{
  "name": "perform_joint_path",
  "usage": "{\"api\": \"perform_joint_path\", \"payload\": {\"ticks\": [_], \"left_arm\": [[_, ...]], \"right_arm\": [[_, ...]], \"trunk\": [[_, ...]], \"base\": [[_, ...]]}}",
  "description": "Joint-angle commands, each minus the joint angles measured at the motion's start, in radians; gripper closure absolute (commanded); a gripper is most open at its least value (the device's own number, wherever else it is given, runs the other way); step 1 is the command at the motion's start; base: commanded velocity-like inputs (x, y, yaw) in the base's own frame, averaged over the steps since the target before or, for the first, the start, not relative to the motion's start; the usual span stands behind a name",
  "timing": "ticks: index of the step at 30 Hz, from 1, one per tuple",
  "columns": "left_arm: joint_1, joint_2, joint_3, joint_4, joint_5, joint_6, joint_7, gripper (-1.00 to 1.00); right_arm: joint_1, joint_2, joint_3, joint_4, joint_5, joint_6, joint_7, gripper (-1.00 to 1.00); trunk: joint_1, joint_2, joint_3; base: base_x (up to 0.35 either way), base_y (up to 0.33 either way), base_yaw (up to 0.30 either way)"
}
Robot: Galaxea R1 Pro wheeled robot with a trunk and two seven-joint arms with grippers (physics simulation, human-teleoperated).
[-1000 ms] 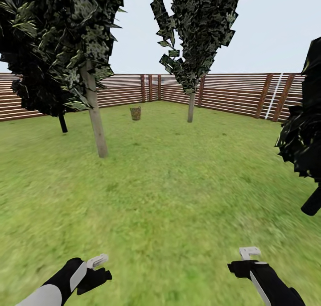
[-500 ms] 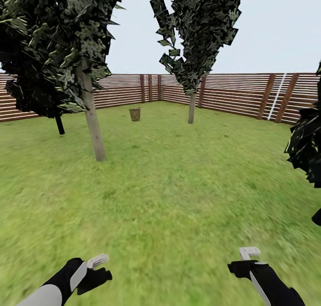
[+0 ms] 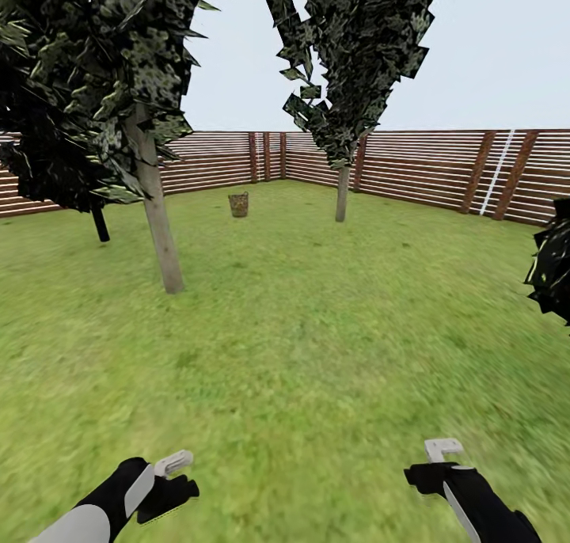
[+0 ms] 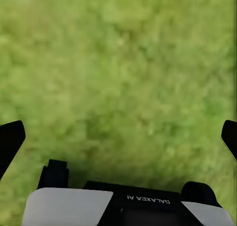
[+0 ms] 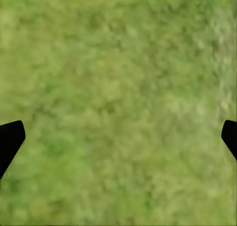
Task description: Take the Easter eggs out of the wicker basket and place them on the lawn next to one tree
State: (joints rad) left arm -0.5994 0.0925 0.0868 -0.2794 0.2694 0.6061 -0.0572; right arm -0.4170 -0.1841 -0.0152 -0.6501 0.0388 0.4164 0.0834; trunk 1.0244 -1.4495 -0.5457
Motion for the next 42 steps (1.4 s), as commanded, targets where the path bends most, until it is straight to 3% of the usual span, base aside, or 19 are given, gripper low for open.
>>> {"api": "perform_joint_path", "payload": {"ticks": [1,42], "left_arm": [[0.000,0.000,0.008,-0.001,-0.006,0.006,-0.004,-1.00],[0.000,-0.003,0.008,-0.001,-0.006,0.006,-0.004,-1.00]], "right_arm": [[0.000,0.000,-0.002,-0.002,0.005,0.005,0.006,-1.00],[0.000,0.020,-0.002,0.001,0.009,0.007,0.005,-1.00]], "trunk": [[0.001,0.000,-0.001],[0.001,0.000,-0.001]], "base": [[0.344,0.000,0.000],[0.344,0.000,0.000]]}}
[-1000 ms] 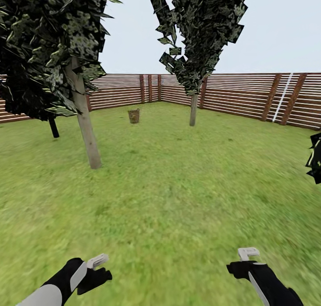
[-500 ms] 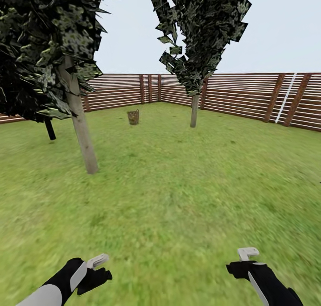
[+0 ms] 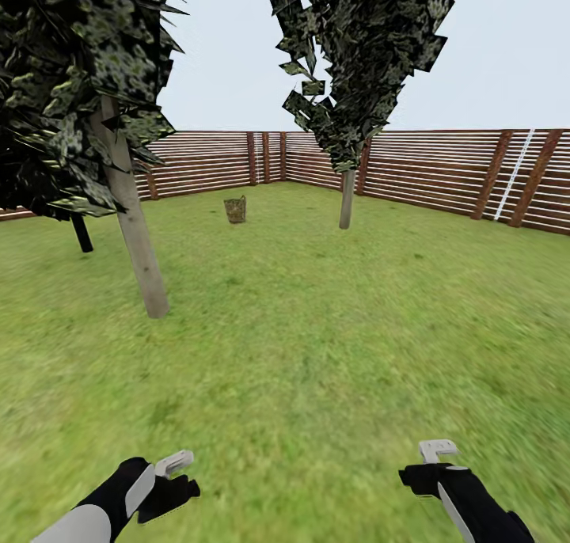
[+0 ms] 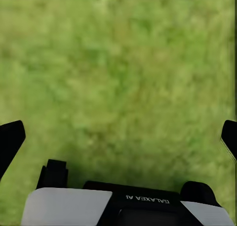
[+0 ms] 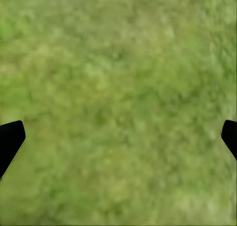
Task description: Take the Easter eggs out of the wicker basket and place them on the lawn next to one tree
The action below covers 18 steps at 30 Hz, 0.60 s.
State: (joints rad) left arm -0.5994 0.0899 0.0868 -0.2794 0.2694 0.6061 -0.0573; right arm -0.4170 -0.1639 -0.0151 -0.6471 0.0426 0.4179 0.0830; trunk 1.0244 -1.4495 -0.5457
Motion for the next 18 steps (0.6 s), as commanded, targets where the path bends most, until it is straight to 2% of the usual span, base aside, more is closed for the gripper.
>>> {"api": "perform_joint_path", "payload": {"ticks": [1,18], "left_arm": [[0.000,-0.001,0.008,-0.001,-0.006,0.006,-0.004,-1.00],[0.000,-0.001,0.008,-0.001,-0.006,0.006,-0.004,-1.00]], "right_arm": [[0.000,0.000,-0.002,-0.002,0.005,0.005,0.006,-1.00],[0.000,0.001,-0.002,-0.002,0.005,0.005,0.006,-1.00]], "trunk": [[0.001,0.000,-0.001],[0.001,0.000,-0.001]], "base": [[0.344,0.000,0.000],[0.344,0.000,0.000]]}}
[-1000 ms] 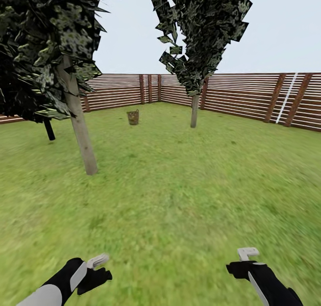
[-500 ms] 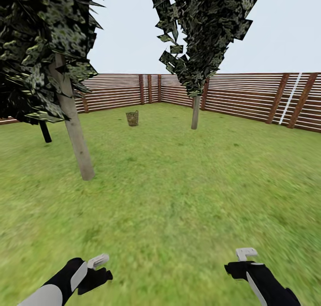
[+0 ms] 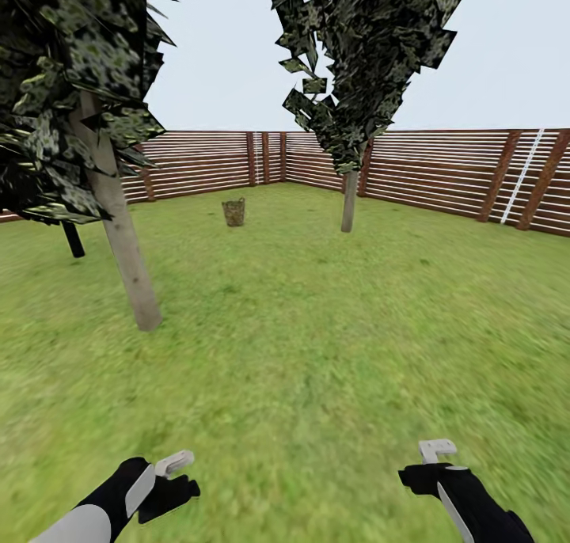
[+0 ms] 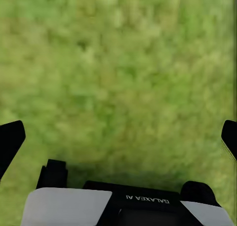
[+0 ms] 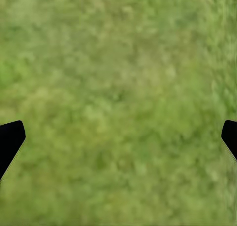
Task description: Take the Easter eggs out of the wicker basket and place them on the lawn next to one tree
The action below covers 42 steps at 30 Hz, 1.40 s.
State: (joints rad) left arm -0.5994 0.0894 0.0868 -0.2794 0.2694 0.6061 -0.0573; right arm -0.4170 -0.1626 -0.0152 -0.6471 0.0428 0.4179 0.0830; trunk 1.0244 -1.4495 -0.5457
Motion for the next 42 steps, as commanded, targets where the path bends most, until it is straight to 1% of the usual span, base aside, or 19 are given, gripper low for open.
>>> {"api": "perform_joint_path", "payload": {"ticks": [1,42], "left_arm": [[0.000,0.000,0.008,-0.001,-0.006,0.006,-0.004,-1.00],[0.000,0.001,0.008,-0.001,-0.006,0.006,-0.004,-1.00]], "right_arm": [[0.000,0.000,-0.002,-0.002,0.005,0.005,0.006,-1.00],[0.000,0.007,-0.002,-0.002,0.005,0.005,0.005,-1.00]], "trunk": [[0.001,0.000,-0.001],[0.001,0.000,-0.001]], "base": [[0.344,0.000,0.000],[0.344,0.000,0.000]]}}
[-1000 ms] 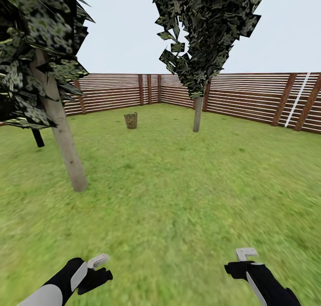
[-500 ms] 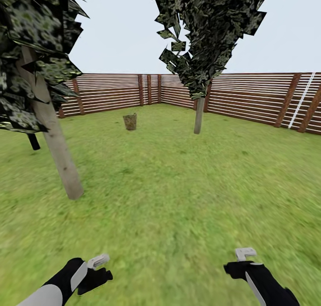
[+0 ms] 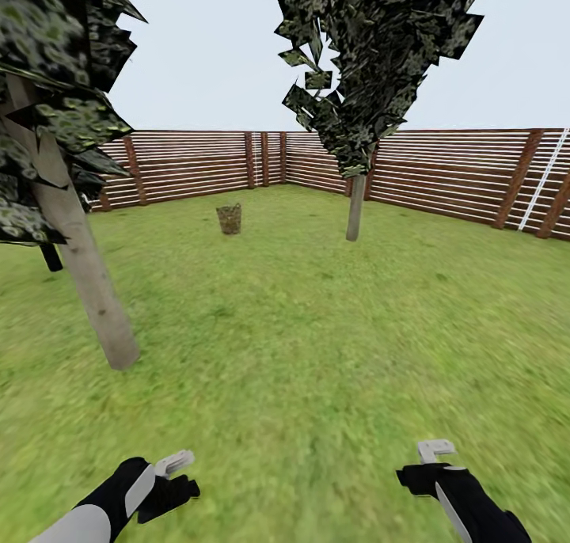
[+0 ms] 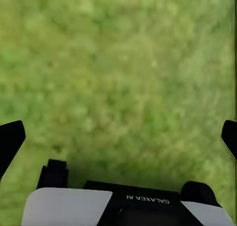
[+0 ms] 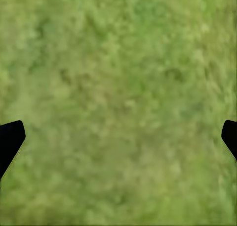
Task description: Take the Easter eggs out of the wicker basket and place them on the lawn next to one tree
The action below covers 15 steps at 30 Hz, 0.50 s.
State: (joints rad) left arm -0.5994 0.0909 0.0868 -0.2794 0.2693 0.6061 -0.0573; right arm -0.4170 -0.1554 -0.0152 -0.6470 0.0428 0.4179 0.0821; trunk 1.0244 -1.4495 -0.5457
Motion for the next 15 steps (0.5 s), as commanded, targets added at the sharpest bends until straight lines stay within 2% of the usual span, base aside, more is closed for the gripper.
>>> {"api": "perform_joint_path", "payload": {"ticks": [1,15], "left_arm": [[0.000,0.000,0.008,-0.001,-0.005,0.006,-0.004,-1.00],[0.000,-0.001,0.008,-0.001,-0.005,0.006,-0.004,-1.00]], "right_arm": [[0.000,0.000,-0.001,-0.001,0.005,0.005,0.005,-1.00],[0.000,0.000,-0.001,0.007,0.005,0.005,0.006,-1.00]], "trunk": [[0.001,0.000,-0.001],[0.001,0.000,-0.001]], "base": [[0.344,0.000,0.000],[0.344,0.000,0.000]]}}
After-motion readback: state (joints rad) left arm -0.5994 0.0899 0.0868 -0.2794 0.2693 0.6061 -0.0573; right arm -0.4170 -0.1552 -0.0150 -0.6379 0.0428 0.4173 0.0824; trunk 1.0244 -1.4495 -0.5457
